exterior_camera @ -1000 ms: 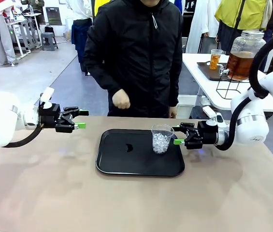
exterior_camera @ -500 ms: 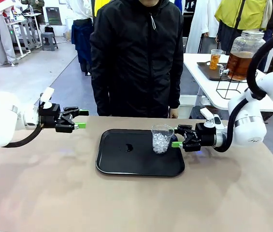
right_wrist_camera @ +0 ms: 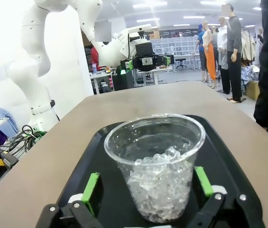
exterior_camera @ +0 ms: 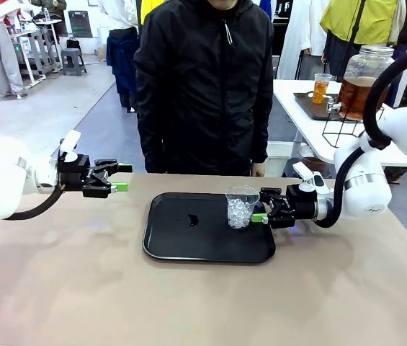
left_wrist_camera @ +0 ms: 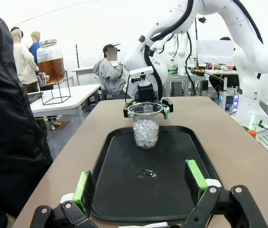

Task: Pour the drink into the iced cup.
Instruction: Pick up the iced cup indicated by the human and present it to them.

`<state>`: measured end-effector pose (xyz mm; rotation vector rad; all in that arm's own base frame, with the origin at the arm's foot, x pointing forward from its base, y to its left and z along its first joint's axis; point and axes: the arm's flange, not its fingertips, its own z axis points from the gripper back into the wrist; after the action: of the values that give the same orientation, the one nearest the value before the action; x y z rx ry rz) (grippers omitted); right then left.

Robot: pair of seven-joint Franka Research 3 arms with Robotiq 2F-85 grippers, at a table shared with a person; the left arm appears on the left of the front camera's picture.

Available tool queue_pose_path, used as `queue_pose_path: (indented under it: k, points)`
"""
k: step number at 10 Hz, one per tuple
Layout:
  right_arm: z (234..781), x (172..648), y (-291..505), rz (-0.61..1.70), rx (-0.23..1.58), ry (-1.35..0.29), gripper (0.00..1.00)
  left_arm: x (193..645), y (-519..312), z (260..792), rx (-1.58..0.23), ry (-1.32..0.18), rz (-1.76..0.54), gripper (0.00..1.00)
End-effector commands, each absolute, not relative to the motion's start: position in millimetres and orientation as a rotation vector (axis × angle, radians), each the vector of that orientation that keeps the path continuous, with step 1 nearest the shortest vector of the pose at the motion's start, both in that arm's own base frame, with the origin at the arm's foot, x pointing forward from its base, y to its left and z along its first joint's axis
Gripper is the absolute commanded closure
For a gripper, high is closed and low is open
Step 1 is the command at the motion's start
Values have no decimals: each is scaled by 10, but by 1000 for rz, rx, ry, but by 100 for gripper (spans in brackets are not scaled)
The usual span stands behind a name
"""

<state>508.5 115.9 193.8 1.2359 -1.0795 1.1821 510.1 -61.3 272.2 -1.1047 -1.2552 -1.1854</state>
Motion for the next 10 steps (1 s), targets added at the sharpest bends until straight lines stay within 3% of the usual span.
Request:
queue_pose_path:
  k: [1, 10]
  points:
    - [1895, 5070, 1263, 1232, 1206, -1084, 0, 5114, -615, 2745, -1109, -1252, -1180, 0]
    - [1819, 5246, 1606, 1111, 1176, -1162, 0, 5114, -615, 2745, -1109, -1252, -1180, 0]
